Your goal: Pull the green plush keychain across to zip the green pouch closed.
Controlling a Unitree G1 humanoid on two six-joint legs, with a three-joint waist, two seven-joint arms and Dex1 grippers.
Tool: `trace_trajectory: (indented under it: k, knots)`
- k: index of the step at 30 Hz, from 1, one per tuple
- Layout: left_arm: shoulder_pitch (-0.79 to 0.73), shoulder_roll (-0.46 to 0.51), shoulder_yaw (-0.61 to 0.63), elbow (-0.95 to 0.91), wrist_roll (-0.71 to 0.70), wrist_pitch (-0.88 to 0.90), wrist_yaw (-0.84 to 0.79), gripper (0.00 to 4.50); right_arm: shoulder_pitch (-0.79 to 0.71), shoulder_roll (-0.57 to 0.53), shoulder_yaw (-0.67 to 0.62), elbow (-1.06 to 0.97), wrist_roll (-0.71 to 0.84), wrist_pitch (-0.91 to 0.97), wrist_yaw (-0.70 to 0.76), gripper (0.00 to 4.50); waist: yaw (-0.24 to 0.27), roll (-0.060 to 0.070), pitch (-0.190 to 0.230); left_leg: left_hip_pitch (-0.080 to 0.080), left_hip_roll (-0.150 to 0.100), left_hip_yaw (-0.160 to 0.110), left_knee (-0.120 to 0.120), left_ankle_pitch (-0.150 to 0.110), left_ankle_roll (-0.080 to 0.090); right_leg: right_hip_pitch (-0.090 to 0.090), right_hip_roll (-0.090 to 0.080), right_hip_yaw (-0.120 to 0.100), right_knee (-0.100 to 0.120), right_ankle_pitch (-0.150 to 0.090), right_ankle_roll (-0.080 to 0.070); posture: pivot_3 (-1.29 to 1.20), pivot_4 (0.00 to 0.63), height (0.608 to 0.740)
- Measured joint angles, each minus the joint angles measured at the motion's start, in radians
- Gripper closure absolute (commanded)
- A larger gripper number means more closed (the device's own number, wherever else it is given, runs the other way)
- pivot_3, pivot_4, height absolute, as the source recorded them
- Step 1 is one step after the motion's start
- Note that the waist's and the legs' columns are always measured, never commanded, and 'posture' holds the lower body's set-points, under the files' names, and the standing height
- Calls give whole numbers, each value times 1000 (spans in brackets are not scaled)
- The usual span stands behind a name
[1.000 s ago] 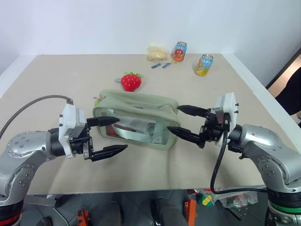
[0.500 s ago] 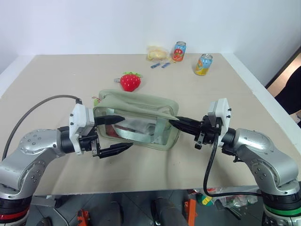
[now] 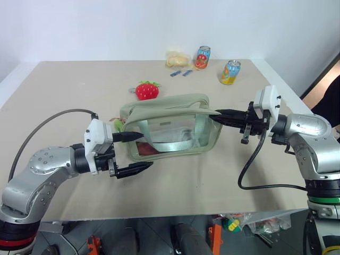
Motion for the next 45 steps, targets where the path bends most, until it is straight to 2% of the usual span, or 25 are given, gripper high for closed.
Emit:
trace_trajectory:
  k: [7, 12, 22, 25, 27, 30, 32, 35, 40, 45]
  knots:
    - [14, -26, 13, -14, -15, 3, 61, 0, 61, 6, -10, -20, -2, 13, 2, 4475, -1, 0, 0, 0, 0, 0, 0, -1, 1, 0, 0, 0, 0, 0, 1, 0, 150, 740]
    - [36, -29, 52, -38, -37, 7, 112, 0, 128, -6, -30, -104, 35, 109, -30, 4475, -3, 0, 0, 2, 1, 0, 0, 0, 1, 0, 1, 0, 1, -1, -3, 0, 150, 740]
    - [89, -29, 90, -62, -55, 7, 158, 0, 156, -11, -53, -143, 54, 159, -54, 4475, -2, 0, 0, 2, 1, 1, 2, 0, 0, 1, 1, 2, 0, -1, -2, 0, 150, 740]
    - [113, -29, 147, -82, -104, 25, 198, 0, 156, -11, -53, -141, 52, 149, -54, 4475, -2, 0, 0, 2, 1, 1, 1, 0, 0, 1, 1, 1, 0, -1, -2, 0, 150, 740]
    - [151, -21, 239, -95, -219, 76, 234, 0, 161, -10, -53, -142, 51, 140, -54, 4475, -3, 0, 0, 2, 1, 1, 1, 0, 0, 0, 1, 1, 0, -1, -3, 0, 150, 740]
    - [167, 14, 330, -35, -229, 96, 272, 0, 163, -8, -53, -142, 46, 137, -58, 4475, -1, 0, 0, 2, 1, 0, 1, 0, 1, 1, 1, 1, 0, -1, -3, 0, 150, 740]
    - [161, 16, 348, 37, -194, 85, 294, 0, 162, -5, -53, -142, 47, 139, -59, 4475, -1, 0, 0, 3, 1, 0, 1, 0, 1, 1, 1, 1, 0, -1, -3, 0, 150, 740]
    - [110, -2, 332, 196, -110, 82, 352, 0, 149, 6, -49, -142, 48, 148, -62, 4475, -1, 0, 0, 3, 1, 0, 2, 0, 0, 1, 1, 1, 0, -1, -3, 0, 150, 740]
    - [10, -79, 206, 268, -37, 82, 391, 0, 118, 18, -45, -146, 47, 152, -65, 4475, -3, -2, 0, 1, 0, 2, 2, 1, 0, 0, 1, 2, 0, 0, -1, 0, 150, 740]
    - [-57, -110, 182, 367, -33, 83, 364, 0, 119, 22, -41, -160, 47, 161, -71, 4475, -5, -2, 0, 1, 1, 0, -2, 0, 0, -1, 3, 2, 0, 1, 1, 0, 150, 740]
